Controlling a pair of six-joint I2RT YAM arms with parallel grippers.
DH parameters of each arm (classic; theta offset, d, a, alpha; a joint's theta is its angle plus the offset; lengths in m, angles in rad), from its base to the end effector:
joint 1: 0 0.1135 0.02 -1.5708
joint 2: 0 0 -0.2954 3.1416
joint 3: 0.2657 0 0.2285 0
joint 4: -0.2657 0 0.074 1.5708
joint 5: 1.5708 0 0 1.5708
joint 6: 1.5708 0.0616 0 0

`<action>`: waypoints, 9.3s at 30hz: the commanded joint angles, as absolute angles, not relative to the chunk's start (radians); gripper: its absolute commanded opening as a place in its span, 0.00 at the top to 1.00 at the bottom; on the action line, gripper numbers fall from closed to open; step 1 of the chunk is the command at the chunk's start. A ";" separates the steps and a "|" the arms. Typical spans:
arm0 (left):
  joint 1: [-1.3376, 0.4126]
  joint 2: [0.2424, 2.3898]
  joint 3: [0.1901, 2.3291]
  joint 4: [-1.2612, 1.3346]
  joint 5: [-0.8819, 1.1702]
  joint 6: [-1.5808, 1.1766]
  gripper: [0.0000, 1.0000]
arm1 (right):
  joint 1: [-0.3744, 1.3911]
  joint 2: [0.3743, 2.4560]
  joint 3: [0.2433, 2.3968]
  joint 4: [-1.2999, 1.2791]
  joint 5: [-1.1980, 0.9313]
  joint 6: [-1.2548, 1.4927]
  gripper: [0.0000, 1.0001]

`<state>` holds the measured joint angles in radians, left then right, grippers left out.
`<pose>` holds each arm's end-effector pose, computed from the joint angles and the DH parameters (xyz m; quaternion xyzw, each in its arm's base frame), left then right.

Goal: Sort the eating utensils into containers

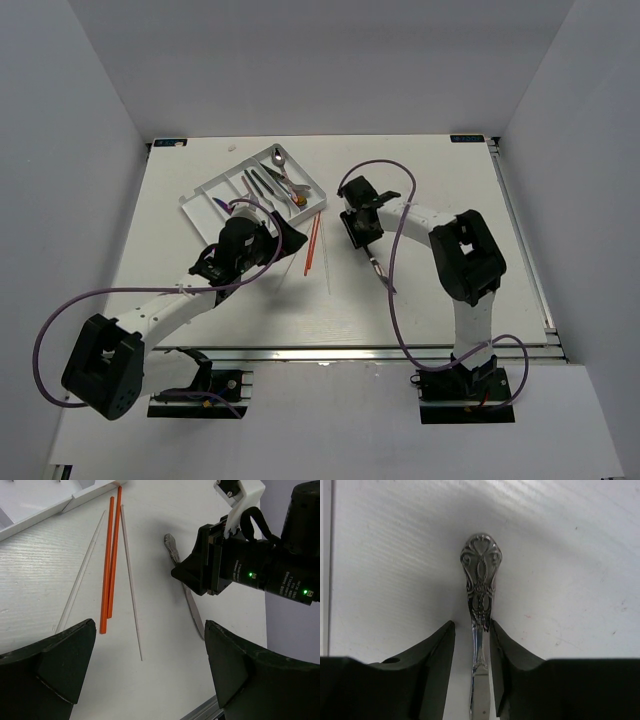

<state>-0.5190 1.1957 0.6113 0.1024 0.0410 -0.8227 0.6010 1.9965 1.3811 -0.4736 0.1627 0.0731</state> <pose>0.2148 -0.1256 0.2539 -0.1189 0.8470 -0.3356 0.3947 0.3513 0.2288 0.1848 -0.2338 0.9394 0.0042 0.2505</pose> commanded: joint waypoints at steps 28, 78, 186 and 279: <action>-0.522 1.160 0.655 0.038 0.020 -0.782 0.02 | 0.595 2.077 1.324 -0.632 0.083 0.006 0.68; -0.557 1.242 0.588 0.227 0.048 -0.897 0.02 | 0.577 1.770 1.200 -0.511 0.098 0.113 1.00; 0.064 2.051 1.709 -0.546 -0.002 -0.615 0.72 | 0.551 1.385 1.011 -0.273 -0.199 0.133 0.11; -0.289 1.302 0.978 -0.362 -0.145 -0.686 1.00 | 0.592 1.462 0.944 0.324 -0.455 0.686 0.41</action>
<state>-0.3744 1.2499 0.8669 -0.0956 0.1108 -0.7673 0.6636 1.5459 0.9726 0.3553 -0.5575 0.7033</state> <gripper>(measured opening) 0.162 0.558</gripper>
